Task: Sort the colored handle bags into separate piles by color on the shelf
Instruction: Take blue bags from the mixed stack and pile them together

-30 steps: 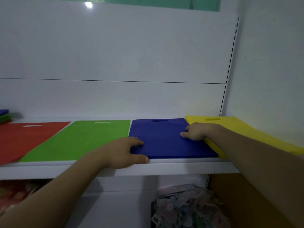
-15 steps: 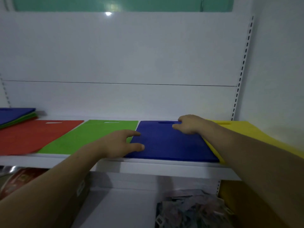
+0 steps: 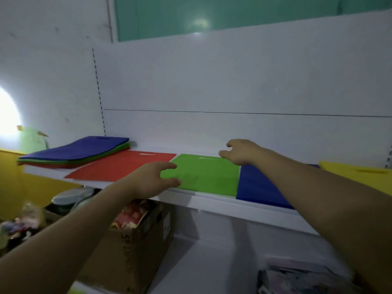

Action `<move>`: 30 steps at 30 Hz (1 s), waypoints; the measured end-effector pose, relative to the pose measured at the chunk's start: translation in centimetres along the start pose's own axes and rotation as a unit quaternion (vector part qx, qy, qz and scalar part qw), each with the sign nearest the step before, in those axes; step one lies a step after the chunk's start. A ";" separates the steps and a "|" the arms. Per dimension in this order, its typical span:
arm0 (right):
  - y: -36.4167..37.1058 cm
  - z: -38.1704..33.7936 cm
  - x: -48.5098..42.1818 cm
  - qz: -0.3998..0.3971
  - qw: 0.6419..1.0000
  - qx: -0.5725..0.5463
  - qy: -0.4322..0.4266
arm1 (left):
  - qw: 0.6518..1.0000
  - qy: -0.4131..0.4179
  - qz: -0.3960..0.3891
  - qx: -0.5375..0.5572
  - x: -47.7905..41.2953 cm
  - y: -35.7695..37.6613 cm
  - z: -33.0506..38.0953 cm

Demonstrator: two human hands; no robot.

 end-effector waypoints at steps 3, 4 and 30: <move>0.7 -5.6 -2.9 0.006 1.000 -0.012 -0.021 | 0.999 -0.027 0.017 -0.002 0.8 -3.0 -5.0; 1.0 -7.6 -4.0 0.006 0.999 -0.015 -0.028 | 0.999 -0.038 0.024 -0.003 1.0 -4.0 -6.9; 9.1 -33.3 -28.4 -0.003 0.995 -0.055 -0.077 | 0.990 -0.119 0.080 -0.001 -5.9 -16.6 -36.4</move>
Point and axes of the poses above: each hand's wrist, its own x-axis away from the middle knuckle, its own y-axis out of the palm, z = x × y, the point moved 1 cm from there along -x, towards the middle knuckle, and after that the axes turned 12 degrees about -y, right-handed, at the moved point
